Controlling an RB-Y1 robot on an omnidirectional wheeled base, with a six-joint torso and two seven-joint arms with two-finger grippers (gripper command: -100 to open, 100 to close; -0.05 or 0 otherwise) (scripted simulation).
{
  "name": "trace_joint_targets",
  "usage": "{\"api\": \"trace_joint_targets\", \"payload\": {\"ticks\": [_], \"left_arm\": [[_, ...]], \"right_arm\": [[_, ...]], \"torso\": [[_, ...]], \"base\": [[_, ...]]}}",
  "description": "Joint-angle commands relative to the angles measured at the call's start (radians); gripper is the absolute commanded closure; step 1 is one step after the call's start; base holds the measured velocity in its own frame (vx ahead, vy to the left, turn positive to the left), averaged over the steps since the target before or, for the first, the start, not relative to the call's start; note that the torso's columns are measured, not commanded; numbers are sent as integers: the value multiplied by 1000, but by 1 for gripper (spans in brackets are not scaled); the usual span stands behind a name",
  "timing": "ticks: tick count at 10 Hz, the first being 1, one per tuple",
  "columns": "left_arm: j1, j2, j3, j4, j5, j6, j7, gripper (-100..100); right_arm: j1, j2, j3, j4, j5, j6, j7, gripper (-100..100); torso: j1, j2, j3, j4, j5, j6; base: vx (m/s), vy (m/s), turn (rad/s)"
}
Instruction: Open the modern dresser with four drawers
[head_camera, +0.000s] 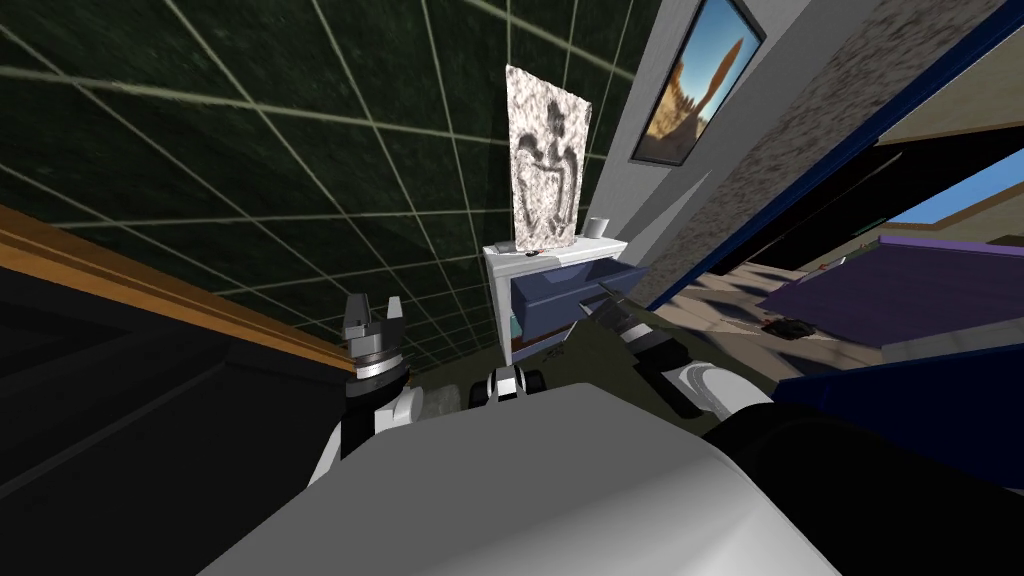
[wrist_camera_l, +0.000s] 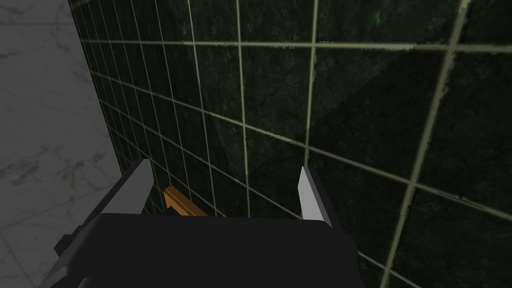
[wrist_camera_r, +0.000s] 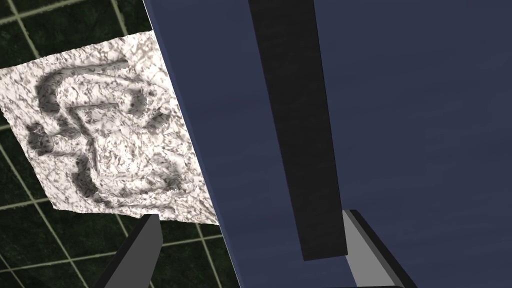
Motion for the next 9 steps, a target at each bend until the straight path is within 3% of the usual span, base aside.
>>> {"api": "trace_joint_targets", "payload": {"ticks": [1, 2, 3, 4, 9], "left_arm": [[0, 0, 0, 0, 0, 0, 0, 0], [0, 0, 0, 0, 0, 0, 0, 0], [0, 0, 0, 0, 0, 0, 0, 0], [0, 0, 0, 0, 0, 0, 0, 0], [0, 0, 0, 0, 0, 0, 0, 0]], "right_arm": [[42, -31, -35, -51, -14, 3, -44, -100], [59, -42, -49, -71, -20, 4, -59, -100], [57, -37, -37, -51, -16, -4, -48, -100], [61, -39, -38, -51, -17, -7, -53, 0], [67, -38, -34, -41, -15, -9, -51, 0]], "torso": [[1, 2, 1, 2, 2, 1], [3, 4, 1, 4, 4, 1], [4, 5, 1, 7, 7, 1], [5, 6, 2, 6, 5, 1], [2, -1, -1, 1, 2, 0]], "base": [[54, 15, -72], [59, 16, -62], [31, 6, -10], [9, -1, 3], [0, 0, 0]]}}
